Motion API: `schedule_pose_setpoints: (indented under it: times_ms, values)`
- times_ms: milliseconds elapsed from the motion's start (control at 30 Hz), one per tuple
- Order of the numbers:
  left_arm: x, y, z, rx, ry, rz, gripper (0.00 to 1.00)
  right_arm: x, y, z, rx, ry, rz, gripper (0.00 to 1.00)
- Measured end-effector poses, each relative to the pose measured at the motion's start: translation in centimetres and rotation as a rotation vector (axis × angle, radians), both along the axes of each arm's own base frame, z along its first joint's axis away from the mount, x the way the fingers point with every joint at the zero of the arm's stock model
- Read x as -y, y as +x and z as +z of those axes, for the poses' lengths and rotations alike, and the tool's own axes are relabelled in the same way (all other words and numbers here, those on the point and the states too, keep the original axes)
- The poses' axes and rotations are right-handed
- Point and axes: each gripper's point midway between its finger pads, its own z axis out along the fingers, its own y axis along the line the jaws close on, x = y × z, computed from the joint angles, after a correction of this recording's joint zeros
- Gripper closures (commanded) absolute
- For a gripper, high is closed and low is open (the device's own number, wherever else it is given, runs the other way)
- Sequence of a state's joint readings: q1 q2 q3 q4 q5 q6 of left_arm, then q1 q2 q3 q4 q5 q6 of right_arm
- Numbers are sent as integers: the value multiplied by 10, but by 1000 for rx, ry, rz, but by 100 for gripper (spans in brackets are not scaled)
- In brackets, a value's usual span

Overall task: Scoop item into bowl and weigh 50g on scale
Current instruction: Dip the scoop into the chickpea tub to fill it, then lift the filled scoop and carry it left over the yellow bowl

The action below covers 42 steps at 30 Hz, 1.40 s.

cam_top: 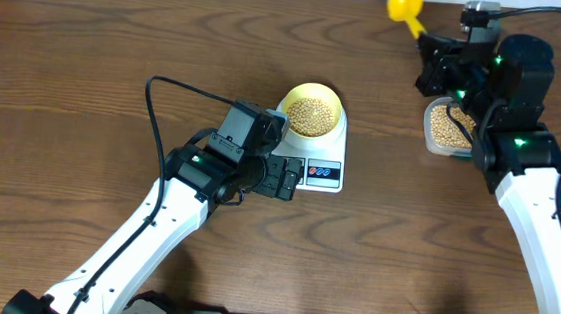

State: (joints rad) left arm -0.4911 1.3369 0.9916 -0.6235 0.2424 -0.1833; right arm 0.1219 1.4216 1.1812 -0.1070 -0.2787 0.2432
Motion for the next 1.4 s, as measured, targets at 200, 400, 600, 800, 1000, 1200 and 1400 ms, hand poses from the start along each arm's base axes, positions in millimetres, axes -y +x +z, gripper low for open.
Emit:
schedule_pose_setpoints:
  times_ms: [200,400,600,800,1000,1200,1400]
  values:
    - [0,0,0,0,0,0,6,39,11,-3,8,-48,-151,99]
    - [0,0,0,0,0,0,6,73,16,-6,1,-63,-242,99]
    - [0,0,0,0,0,0,6,83,17,-5,2,-67,-270,99]
    - [0,0,0,0,0,0,6,68,17,2,28,-34,-186,99]
    - [0,0,0,0,0,0,6,43,13,15,73,17,-43,99]
    - [0,0,0,0,0,0,5,19,7,17,76,40,55,99]
    - [0,0,0,0,0,0,6,-26,-5,12,86,-4,189,99]
